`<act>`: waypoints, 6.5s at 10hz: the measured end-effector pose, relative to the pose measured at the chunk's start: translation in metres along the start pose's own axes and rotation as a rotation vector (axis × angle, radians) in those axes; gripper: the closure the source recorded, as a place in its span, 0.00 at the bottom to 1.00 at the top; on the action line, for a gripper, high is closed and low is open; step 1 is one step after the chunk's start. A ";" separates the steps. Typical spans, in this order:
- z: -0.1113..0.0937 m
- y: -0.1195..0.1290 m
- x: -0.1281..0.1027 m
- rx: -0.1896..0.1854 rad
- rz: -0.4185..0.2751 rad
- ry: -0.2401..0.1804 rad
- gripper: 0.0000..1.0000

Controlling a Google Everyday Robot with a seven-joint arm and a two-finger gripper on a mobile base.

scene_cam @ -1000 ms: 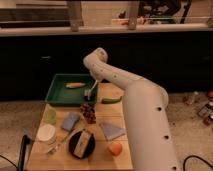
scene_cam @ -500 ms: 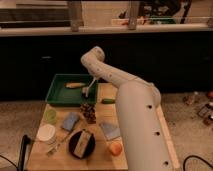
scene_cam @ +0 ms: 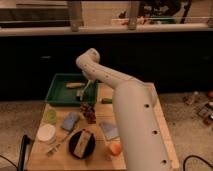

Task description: Wipe tray with brush

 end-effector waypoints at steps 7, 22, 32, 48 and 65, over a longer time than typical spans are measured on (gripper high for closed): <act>-0.003 0.035 0.041 -0.013 0.064 0.031 1.00; 0.008 0.016 0.018 0.016 0.042 0.019 1.00; 0.013 0.011 0.052 0.015 0.165 0.096 1.00; 0.020 0.045 0.055 -0.023 0.151 0.032 1.00; 0.018 0.050 0.059 -0.011 0.163 0.019 1.00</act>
